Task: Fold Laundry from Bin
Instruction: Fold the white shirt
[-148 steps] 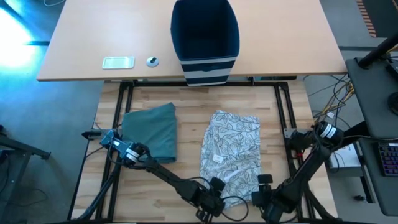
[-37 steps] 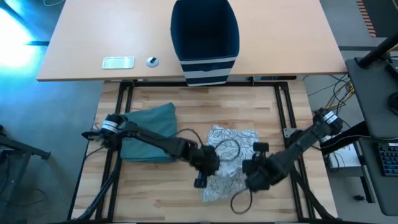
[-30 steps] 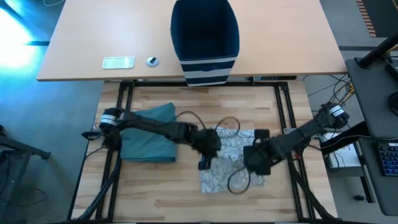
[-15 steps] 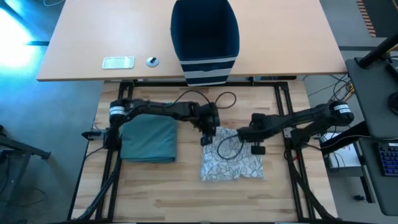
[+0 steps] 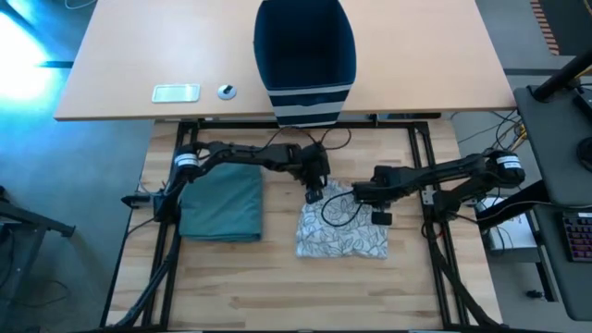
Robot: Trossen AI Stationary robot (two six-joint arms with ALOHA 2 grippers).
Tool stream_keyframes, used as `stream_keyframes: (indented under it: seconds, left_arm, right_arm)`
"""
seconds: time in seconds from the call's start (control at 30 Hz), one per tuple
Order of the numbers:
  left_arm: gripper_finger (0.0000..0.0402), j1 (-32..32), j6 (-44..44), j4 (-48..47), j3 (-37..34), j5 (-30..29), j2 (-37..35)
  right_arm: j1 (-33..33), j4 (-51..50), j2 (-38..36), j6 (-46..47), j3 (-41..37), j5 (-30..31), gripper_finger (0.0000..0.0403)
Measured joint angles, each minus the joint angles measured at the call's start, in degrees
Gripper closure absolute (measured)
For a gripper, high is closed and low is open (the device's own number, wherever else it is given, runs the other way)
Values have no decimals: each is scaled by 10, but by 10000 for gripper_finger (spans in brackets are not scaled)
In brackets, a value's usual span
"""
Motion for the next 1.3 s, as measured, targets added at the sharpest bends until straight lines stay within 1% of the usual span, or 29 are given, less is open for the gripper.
stream_keyframes:
  seconds: [0.1, 0.23, 0.37, 0.43, 0.53, 0.6, 0.67, 0.73, 0.77, 0.83, 0.9, 0.93, 0.97, 1.07, 1.2, 1.3]
  left_arm:
    - [346, 12, -10, -34, 17, -1, -3]
    - [292, 15, 10, -143, 65, 1, -9]
    - [250, -4, 16, -273, 106, 21, -16]
    - [238, -30, 10, -281, 101, 39, -32]
    - [231, -90, -7, -239, 71, 45, -60]
    - [231, -132, -37, -168, 42, 34, -64]
    - [233, -170, -69, -83, 8, 5, -63]
    - [236, -200, -101, 8, -27, -56, -61]
    - [238, -210, -119, 45, -44, -100, -58]
    - [242, -220, -149, 59, -73, -172, -55]
    - [246, -214, -176, 60, -104, -222, -54]
    - [247, -211, -189, 72, -120, -238, -54]
    - [248, -207, -196, 79, -134, -247, -54]
    - [249, -201, -209, 108, -172, -247, -52]
    - [249, -212, -213, 142, -206, -215, -53]
    - [249, -235, -235, 115, -209, -201, -57]
  right_arm:
    - [0, -6, -4, 9, 3, 4, 296]
    - [0, -28, -12, 22, 32, 4, 249]
    - [0, -11, -26, 63, 66, 3, 227]
    - [4, 29, -31, 85, 76, -16, 223]
    - [12, 134, -33, 108, 71, -71, 222]
    - [21, 193, -33, 123, 55, -92, 226]
    - [32, 232, -31, 144, 37, -91, 231]
    - [47, 264, -30, 170, 15, -91, 237]
    - [58, 280, -30, 186, 5, -91, 239]
    - [82, 298, -30, 214, -14, -99, 244]
    - [112, 313, -30, 235, -32, -102, 248]
    - [125, 322, -27, 244, -40, -103, 249]
    - [138, 328, -24, 254, -49, -103, 250]
    - [166, 345, -5, 282, -69, -102, 248]
    - [190, 361, 26, 302, -86, -102, 242]
    - [193, 354, 49, 294, -94, -102, 238]
